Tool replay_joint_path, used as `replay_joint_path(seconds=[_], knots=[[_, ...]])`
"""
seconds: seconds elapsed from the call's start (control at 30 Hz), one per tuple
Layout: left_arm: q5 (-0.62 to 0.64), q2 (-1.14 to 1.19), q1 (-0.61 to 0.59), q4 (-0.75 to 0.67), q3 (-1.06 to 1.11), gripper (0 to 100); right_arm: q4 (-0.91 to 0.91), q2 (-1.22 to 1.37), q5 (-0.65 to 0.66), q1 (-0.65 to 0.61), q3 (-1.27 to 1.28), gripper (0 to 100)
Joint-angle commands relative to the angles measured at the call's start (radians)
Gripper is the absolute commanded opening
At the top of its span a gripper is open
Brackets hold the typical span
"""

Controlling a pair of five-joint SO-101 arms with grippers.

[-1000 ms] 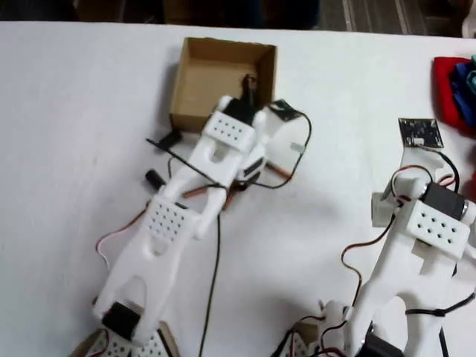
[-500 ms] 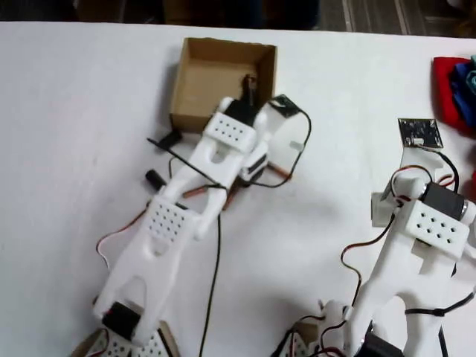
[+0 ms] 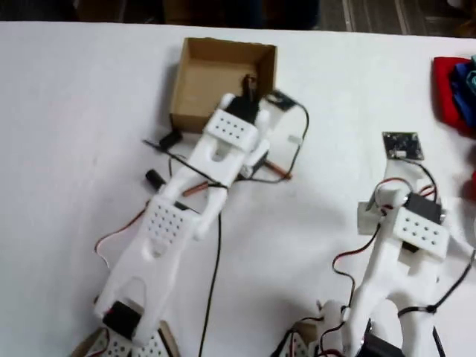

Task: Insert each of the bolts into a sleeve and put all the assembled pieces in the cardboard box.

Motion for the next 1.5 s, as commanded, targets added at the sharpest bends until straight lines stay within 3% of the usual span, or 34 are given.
replay_joint_path(seconds=[0.0, 0.13, 0.2, 0.4, 0.53, 0.67, 0.87, 1.0, 1.17, 1.4, 1.47], knots=[[0.006, -0.275, 0.000, 0.021, -0.010, 3, -0.074, -0.042, -0.080, -0.064, 0.025, 2.1], [0.028, -0.451, 0.009, 0.026, -0.002, 3, -0.140, -0.050, -0.187, -0.110, 0.035, 2.1], [0.103, -0.522, 0.015, 0.025, 0.035, 3, -0.173, -0.088, -0.221, -0.134, 0.069, 2.1], [0.157, -0.684, 0.029, -0.054, 0.237, 3, -0.269, -0.430, -0.233, -0.222, 0.298, 2.1], [0.186, -0.845, 0.037, -0.186, 0.403, 3, -0.292, -0.700, -0.233, -0.291, 0.422, 2.1], [0.198, -1.065, 0.035, -0.384, 0.728, 3, -0.292, -0.923, -0.235, -0.375, 0.512, 2.1], [0.193, -1.468, 0.034, -0.841, 1.325, 3, -0.334, -1.178, -0.235, -0.547, 0.677, 2.1], [0.193, -1.591, 0.017, -1.119, 1.540, 3, -0.493, -1.271, -0.235, -0.628, 0.815, 2.1], [0.201, -1.642, -0.026, -1.197, 1.639, 3, -0.611, -1.213, -0.235, -0.668, 0.839, 2.2], [0.201, -1.648, -0.018, -1.208, 1.679, 3, -0.616, -1.210, -0.229, -0.730, 0.841, 7.5], [0.204, -1.648, -0.018, -1.267, 1.689, 3, -0.628, -1.216, -0.229, -0.737, 0.841, 7.3]])
